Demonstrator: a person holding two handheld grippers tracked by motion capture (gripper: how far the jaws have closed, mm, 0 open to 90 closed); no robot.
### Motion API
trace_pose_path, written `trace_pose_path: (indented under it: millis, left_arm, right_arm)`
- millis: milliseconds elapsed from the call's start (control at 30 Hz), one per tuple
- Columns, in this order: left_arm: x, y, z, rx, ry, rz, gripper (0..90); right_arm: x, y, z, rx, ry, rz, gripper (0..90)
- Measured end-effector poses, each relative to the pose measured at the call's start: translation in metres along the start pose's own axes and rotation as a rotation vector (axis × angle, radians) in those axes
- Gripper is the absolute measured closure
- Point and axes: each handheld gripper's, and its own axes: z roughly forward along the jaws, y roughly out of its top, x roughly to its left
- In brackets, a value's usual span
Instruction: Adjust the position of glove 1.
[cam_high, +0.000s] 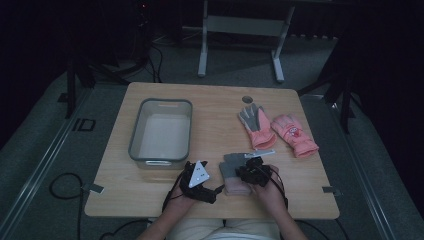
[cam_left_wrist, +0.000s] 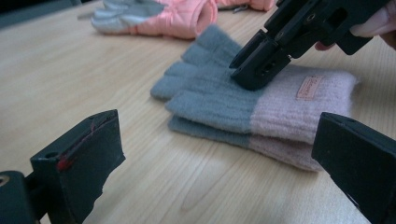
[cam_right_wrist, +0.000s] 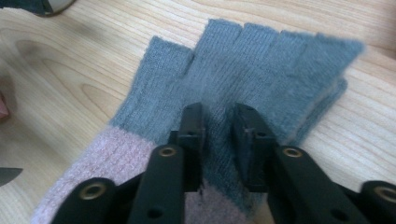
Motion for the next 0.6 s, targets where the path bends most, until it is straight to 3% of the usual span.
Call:
trace_pose_path:
  millis: [167,333,400,467,600]
  left_arm:
    - [-0.006,0.005,-0.005,-0.036,0.018,0.06,2.5]
    - [-0.003,0.015,-0.009,-0.051,-0.058,0.03,3.8]
    - [-0.004,0.021,-0.01,-0.014,-0.1,0.012,3.8]
    - [-0.004,0.026,-0.01,0.001,-0.124,0.002,4.1]
    - [-0.003,0.033,-0.002,0.033,-0.211,-0.025,4.2]
  right_arm:
    - [-0.005,0.003,-0.016,-0.027,0.026,-0.019,60.9]
    - [-0.02,0.007,-0.036,-0.076,0.034,-0.032,54.1]
    - [-0.027,0.009,-0.043,-0.093,0.042,-0.037,53.4]
    - [-0.035,0.011,-0.049,-0.109,0.052,-0.064,54.0]
    - [-0.045,0.015,-0.053,-0.119,0.046,-0.108,55.2]
